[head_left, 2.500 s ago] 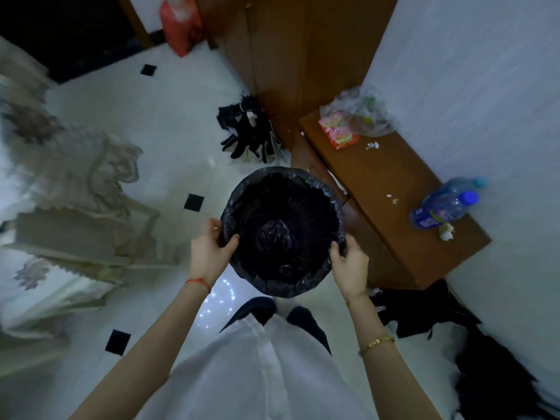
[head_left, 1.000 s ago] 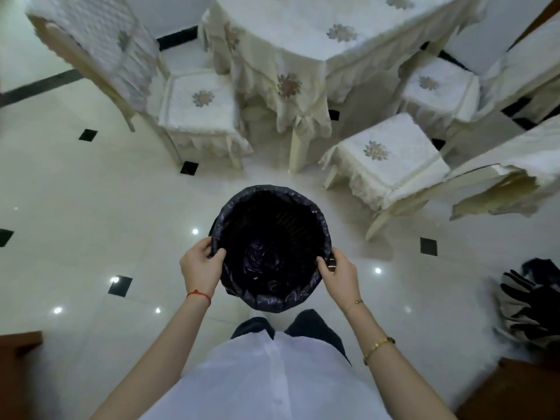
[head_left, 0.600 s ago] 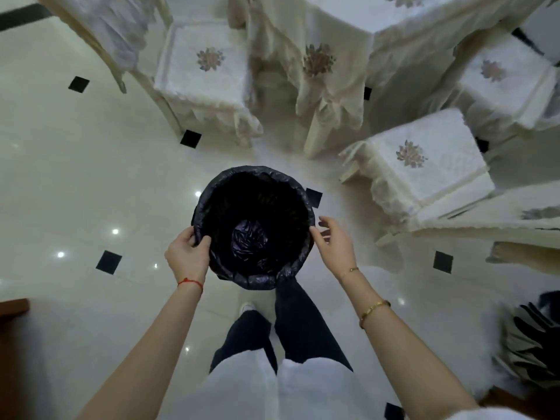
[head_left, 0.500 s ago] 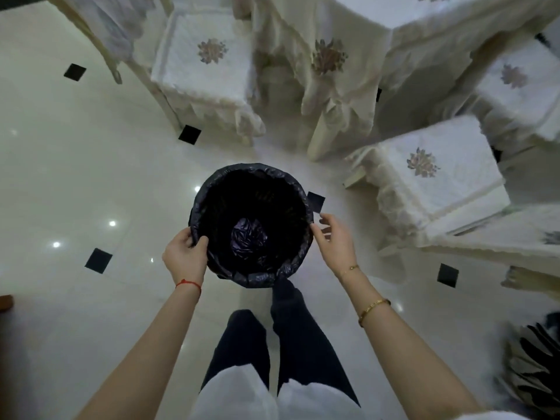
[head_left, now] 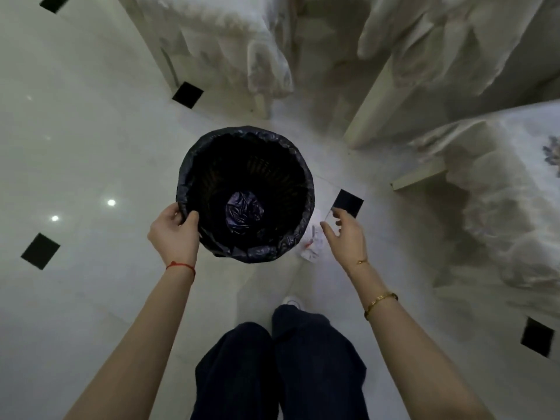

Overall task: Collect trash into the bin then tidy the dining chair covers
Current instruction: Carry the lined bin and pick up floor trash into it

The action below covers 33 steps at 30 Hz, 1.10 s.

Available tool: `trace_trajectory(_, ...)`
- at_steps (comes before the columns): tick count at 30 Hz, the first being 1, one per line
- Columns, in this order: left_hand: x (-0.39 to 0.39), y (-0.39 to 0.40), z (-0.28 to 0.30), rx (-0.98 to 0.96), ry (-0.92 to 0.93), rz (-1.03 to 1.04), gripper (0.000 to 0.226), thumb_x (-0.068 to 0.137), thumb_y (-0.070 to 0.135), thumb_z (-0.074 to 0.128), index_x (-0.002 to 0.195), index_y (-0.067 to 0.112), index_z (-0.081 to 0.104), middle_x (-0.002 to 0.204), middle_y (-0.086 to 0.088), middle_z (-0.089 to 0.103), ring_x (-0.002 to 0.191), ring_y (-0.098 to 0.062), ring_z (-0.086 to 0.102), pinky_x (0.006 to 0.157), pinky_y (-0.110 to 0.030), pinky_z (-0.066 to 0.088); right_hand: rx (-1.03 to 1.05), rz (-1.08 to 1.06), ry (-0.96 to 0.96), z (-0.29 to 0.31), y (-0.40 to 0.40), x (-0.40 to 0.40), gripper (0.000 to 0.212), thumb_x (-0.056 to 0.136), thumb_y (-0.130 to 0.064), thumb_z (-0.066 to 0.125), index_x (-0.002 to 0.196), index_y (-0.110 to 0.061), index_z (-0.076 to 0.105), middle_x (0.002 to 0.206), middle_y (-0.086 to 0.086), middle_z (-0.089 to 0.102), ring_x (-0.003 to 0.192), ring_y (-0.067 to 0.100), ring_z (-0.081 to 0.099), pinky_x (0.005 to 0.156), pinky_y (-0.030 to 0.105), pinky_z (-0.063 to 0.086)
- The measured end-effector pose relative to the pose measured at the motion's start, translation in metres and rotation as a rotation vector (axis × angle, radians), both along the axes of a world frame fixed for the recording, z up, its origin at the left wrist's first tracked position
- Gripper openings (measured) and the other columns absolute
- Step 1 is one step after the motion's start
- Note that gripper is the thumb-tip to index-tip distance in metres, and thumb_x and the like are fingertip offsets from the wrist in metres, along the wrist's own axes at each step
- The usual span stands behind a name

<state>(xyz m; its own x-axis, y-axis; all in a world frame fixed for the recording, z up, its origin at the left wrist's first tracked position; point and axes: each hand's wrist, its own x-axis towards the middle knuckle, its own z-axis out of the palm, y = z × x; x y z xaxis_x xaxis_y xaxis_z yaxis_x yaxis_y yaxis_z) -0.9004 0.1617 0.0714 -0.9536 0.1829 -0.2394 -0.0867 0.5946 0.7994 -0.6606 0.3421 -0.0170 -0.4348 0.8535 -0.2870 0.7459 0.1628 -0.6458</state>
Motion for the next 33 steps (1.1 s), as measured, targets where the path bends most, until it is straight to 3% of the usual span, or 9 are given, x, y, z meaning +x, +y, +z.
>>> trace_trajectory(7, -0.020, -0.006, -0.101, 0.007, 0.072, 0.033, 0.013, 0.072, 0.016, 0.059, 0.074, 0.004, 0.063, 0.067, -0.026, 0.061, 0.056, -0.014, 0.039, 0.060, -0.027, 0.043, -0.068, 0.077, -0.093, -0.143, -0.003, 0.000, 0.057, 0.086, -0.029, 0.069, 0.134, -0.005, 0.049, 0.132, 0.016, 0.055, 0.121, 0.031, 0.050, 0.102, 0.039, 0.040)
trace_trajectory(11, -0.027, -0.012, -0.137, 0.054, 0.097, 0.041, 0.005, 0.069, 0.018, 0.060, 0.066, 0.017, 0.064, 0.070, -0.024, 0.066, 0.058, -0.015, 0.046, 0.067, -0.035, 0.054, -0.071, 0.121, -0.134, -0.205, 0.000, -0.012, 0.062, 0.084, -0.028, 0.071, 0.136, -0.005, 0.046, 0.132, 0.017, 0.055, 0.121, 0.032, 0.049, 0.099, 0.036, 0.039)
trace_trajectory(15, -0.027, -0.017, -0.151, 0.071, 0.118, 0.039, 0.024, 0.070, 0.016, 0.062, 0.059, 0.038, 0.059, 0.067, -0.017, 0.068, 0.060, -0.016, 0.055, 0.073, -0.046, 0.059, -0.058, 0.177, -0.183, -0.243, 0.002, -0.022, 0.068, 0.080, -0.029, 0.074, 0.137, -0.006, 0.045, 0.131, 0.018, 0.054, 0.121, 0.034, 0.049, 0.099, 0.038, 0.039)
trace_trajectory(17, -0.027, -0.021, -0.156, 0.087, 0.094, 0.046, 0.025, 0.069, 0.016, 0.061, 0.060, 0.039, 0.062, 0.065, -0.011, 0.069, 0.060, -0.017, 0.059, 0.072, -0.047, 0.059, -0.051, 0.177, -0.189, -0.254, 0.002, -0.024, 0.070, 0.079, -0.029, 0.076, 0.137, -0.006, 0.044, 0.131, 0.018, 0.054, 0.120, 0.035, 0.049, 0.098, 0.041, 0.040)
trace_trajectory(22, -0.027, -0.029, -0.163, 0.088, 0.052, 0.075, 0.018, 0.067, 0.018, 0.059, 0.060, 0.034, 0.064, 0.063, -0.015, 0.067, 0.057, -0.017, 0.055, 0.070, -0.049, 0.059, -0.032, 0.155, -0.207, -0.267, 0.002, -0.027, 0.075, 0.076, -0.029, 0.078, 0.136, -0.006, 0.039, 0.126, 0.021, 0.056, 0.112, 0.038, 0.053, 0.093, 0.044, 0.044)
trace_trajectory(27, -0.024, -0.033, -0.163, 0.081, 0.058, 0.083, 0.022, 0.072, 0.013, 0.061, 0.069, 0.034, 0.066, 0.062, -0.005, 0.068, 0.059, -0.017, 0.060, 0.072, -0.044, 0.060, -0.032, 0.102, -0.182, -0.271, 0.001, -0.026, 0.066, 0.078, -0.024, 0.076, 0.132, -0.005, 0.042, 0.123, 0.022, 0.058, 0.109, 0.037, 0.056, 0.088, 0.039, 0.045)
trace_trajectory(33, -0.027, -0.040, -0.167, 0.045, 0.108, 0.060, 0.017, 0.067, 0.019, 0.061, 0.057, 0.031, 0.052, 0.068, -0.024, 0.065, 0.060, -0.017, 0.051, 0.071, -0.045, 0.056, 0.050, -0.099, 0.104, -0.223, 0.011, -0.010, 0.055, 0.077, -0.019, 0.076, 0.126, -0.007, 0.055, 0.117, 0.011, 0.062, 0.104, 0.027, 0.059, 0.083, 0.029, 0.047)
